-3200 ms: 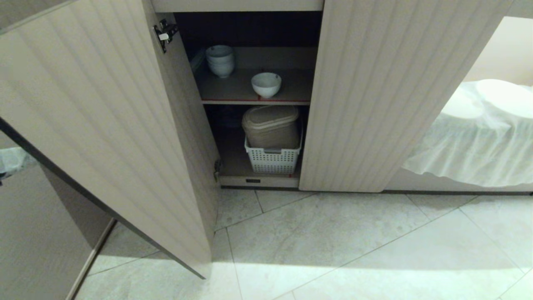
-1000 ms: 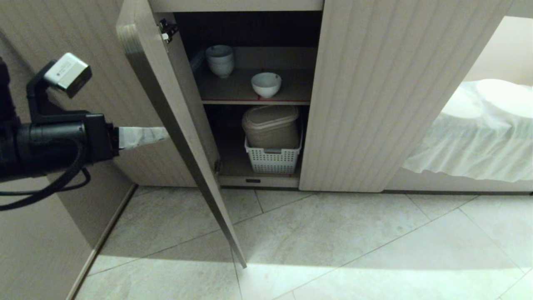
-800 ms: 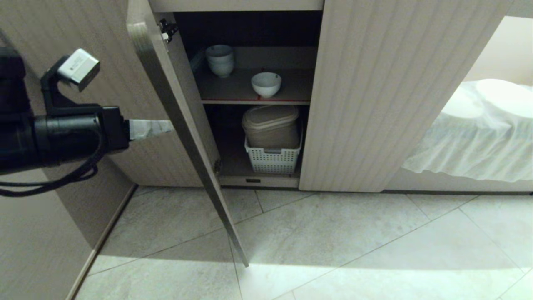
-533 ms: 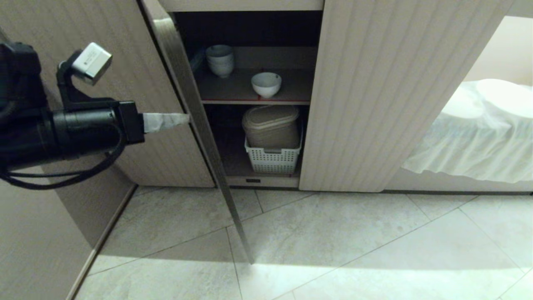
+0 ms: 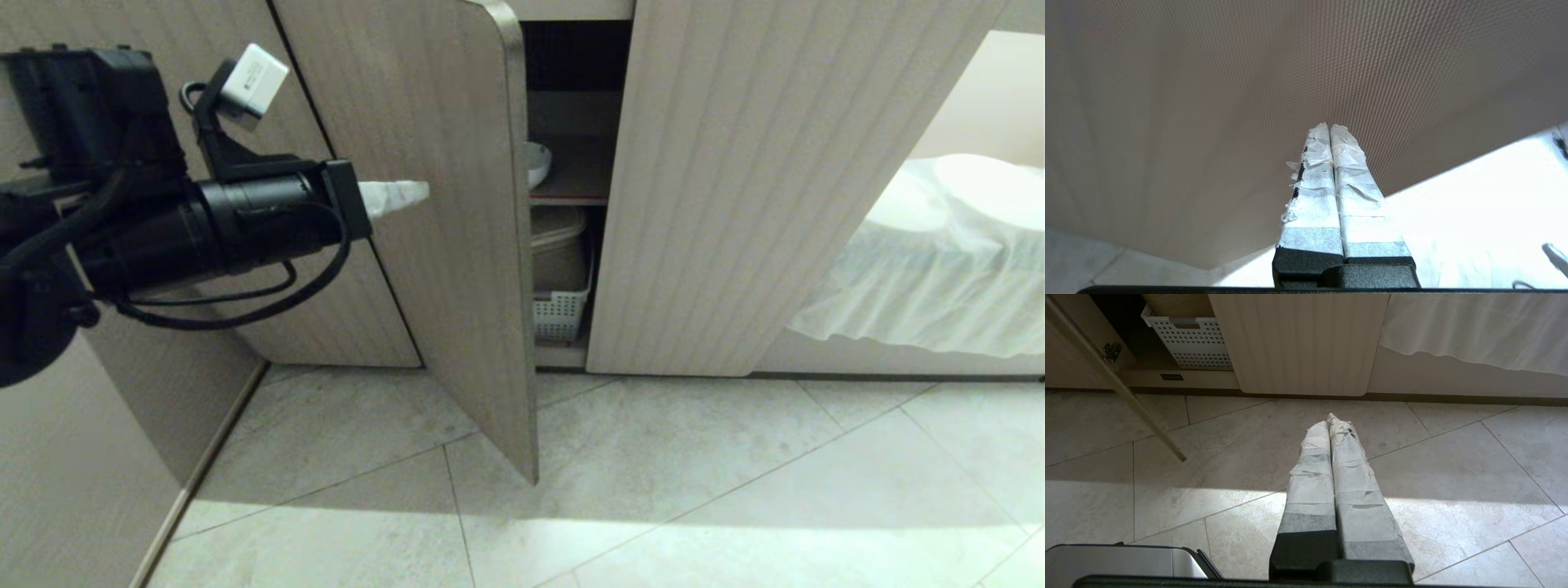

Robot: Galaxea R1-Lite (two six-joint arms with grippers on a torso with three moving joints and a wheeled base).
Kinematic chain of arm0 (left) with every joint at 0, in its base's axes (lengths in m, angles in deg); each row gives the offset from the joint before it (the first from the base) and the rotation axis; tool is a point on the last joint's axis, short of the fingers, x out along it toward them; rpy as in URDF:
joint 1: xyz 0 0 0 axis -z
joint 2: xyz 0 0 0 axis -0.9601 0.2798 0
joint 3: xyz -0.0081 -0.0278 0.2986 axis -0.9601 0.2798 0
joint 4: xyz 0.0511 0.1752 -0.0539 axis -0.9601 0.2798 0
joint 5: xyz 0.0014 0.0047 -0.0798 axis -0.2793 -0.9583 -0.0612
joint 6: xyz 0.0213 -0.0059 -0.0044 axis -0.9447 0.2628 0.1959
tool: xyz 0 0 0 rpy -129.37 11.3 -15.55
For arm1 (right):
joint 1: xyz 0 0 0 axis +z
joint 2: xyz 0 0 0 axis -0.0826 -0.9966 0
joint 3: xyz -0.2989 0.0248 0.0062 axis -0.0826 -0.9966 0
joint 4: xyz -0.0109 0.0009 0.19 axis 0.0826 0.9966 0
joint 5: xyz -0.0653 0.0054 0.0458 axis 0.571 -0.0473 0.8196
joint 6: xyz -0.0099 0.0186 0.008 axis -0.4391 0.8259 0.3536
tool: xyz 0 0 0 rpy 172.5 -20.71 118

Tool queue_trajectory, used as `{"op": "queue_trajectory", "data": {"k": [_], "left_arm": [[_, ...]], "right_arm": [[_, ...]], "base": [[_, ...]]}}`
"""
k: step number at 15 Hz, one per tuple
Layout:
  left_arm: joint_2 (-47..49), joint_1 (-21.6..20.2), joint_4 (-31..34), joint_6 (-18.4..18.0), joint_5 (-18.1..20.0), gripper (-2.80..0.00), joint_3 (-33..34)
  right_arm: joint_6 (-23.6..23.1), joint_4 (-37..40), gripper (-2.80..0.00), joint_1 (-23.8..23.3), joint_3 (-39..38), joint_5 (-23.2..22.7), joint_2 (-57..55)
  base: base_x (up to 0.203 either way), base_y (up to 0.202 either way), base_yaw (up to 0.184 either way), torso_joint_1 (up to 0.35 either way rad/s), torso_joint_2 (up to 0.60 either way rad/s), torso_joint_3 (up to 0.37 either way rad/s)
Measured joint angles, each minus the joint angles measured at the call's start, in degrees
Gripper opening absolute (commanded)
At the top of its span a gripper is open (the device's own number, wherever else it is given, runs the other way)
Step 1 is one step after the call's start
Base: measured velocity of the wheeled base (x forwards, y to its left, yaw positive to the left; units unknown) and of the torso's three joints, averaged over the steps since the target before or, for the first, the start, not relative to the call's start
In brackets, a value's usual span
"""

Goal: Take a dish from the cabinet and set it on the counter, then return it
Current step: Close the cabinet door

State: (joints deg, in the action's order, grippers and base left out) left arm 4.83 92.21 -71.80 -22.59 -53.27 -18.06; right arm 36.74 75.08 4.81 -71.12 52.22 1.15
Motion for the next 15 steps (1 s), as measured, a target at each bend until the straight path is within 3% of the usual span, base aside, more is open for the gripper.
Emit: {"op": "queue_trajectory", "data": {"k": [7,11,15], "left_arm": [[5.2,2.2,0.0,-0.2,-2.0,-2.80,-6.1],[8.4,4.8,0.0,-0.2,-5.8,-2.80,-9.1],[12.5,6.1,0.0,-0.2,-6.7,-2.80,-13.4]], "right_arm": [[0.0,0.0,-2.80,0.0,0.0,0.0,0.0],[0.0,0.0,-2.80,0.0,0.0,0.0,0.0],[0.0,0.0,-2.80,-0.1,0.0,0.0,0.0]], "base": [[0.000,0.000,0.000,0.000,0.00,0.000],[0.000,0.000,0.000,0.000,0.00,0.000],[0.000,0.000,0.000,0.000,0.00,0.000]]}}
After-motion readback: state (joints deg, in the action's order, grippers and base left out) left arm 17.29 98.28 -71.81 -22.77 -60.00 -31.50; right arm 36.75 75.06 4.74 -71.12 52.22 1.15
